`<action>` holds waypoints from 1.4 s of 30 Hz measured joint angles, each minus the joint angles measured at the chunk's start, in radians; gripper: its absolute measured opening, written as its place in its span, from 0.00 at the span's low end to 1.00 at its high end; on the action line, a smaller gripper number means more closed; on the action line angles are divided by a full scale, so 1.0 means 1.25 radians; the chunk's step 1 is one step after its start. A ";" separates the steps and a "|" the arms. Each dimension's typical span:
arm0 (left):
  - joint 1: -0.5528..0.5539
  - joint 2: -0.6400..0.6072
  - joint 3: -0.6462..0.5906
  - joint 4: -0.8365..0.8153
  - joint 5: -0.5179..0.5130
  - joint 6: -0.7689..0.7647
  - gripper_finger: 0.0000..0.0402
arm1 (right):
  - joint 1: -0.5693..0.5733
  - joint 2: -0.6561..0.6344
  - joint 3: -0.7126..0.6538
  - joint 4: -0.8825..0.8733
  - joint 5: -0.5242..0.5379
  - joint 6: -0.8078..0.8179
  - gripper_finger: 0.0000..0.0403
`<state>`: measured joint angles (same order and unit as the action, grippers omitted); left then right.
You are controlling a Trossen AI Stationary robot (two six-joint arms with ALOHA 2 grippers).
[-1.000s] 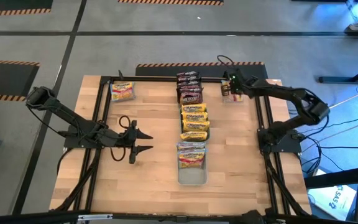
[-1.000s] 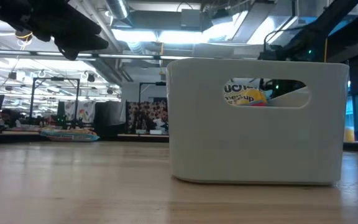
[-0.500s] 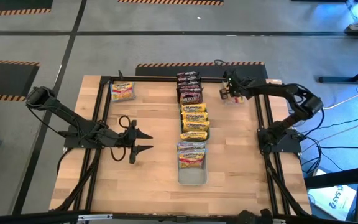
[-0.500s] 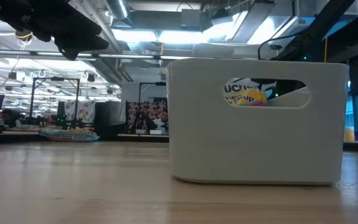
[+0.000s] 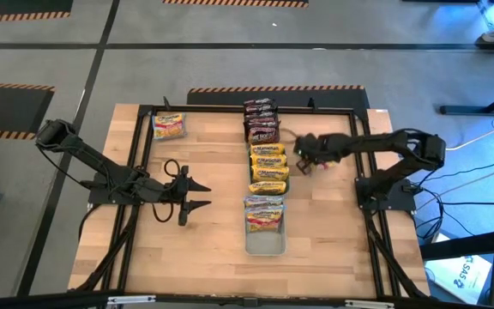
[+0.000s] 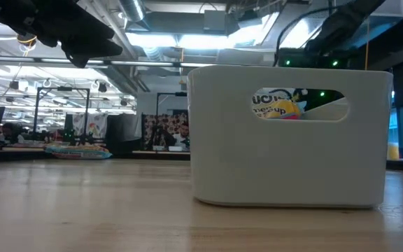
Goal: Sort Maruchan noodles
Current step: Put the blue noodle pack into the gray bin
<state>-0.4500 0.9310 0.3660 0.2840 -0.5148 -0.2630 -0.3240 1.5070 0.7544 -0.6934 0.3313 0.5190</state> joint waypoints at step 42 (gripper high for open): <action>0.000 0.000 0.000 0.013 0.000 -0.013 0.46 | 0.660 -0.004 0.040 -0.102 -0.168 0.562 0.00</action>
<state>-0.4500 0.9306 0.3660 0.3000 -0.5148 -0.2794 0.5013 1.5024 0.8041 -0.8209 0.1214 1.2219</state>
